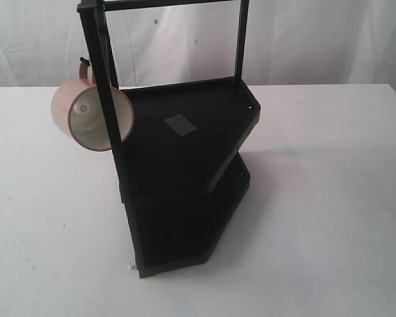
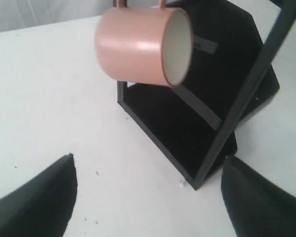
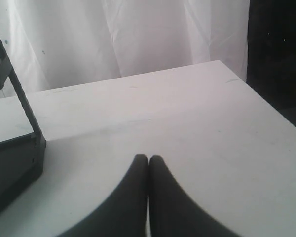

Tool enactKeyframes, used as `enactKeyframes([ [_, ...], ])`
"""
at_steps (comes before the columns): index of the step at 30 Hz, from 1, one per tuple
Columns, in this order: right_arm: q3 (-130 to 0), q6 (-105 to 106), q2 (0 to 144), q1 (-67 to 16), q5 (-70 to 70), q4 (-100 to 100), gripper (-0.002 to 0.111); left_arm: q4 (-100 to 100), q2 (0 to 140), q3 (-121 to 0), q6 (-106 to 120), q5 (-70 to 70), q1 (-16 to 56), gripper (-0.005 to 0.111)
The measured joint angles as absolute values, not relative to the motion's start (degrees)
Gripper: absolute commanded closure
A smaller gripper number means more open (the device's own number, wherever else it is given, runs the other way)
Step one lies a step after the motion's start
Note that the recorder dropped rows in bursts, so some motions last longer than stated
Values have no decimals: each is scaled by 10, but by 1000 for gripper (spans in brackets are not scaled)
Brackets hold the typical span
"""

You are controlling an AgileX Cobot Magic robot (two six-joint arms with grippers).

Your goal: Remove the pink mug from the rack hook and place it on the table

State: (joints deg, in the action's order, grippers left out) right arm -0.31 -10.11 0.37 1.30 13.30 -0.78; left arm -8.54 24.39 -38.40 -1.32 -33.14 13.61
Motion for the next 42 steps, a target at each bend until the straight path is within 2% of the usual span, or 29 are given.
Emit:
enactKeyframes([
  [7, -3, -101, 4, 13, 133, -8, 108, -64, 234, -381, -58, -265, 192, 26],
  [18, -3, -101, 4, 13, 133, -8, 108, 9, 263, -265, -98, -56, 250, 26],
  [28, -3, -101, 4, 13, 133, -8, 108, 190, 367, -241, -225, 90, 255, 26],
  [37, -3, -101, 4, 13, 133, -8, 108, 205, 448, -241, -215, 179, 255, 26],
  [42, -3, -101, 4, 13, 133, -8, 108, 158, 479, -252, -155, 185, 255, 26],
])
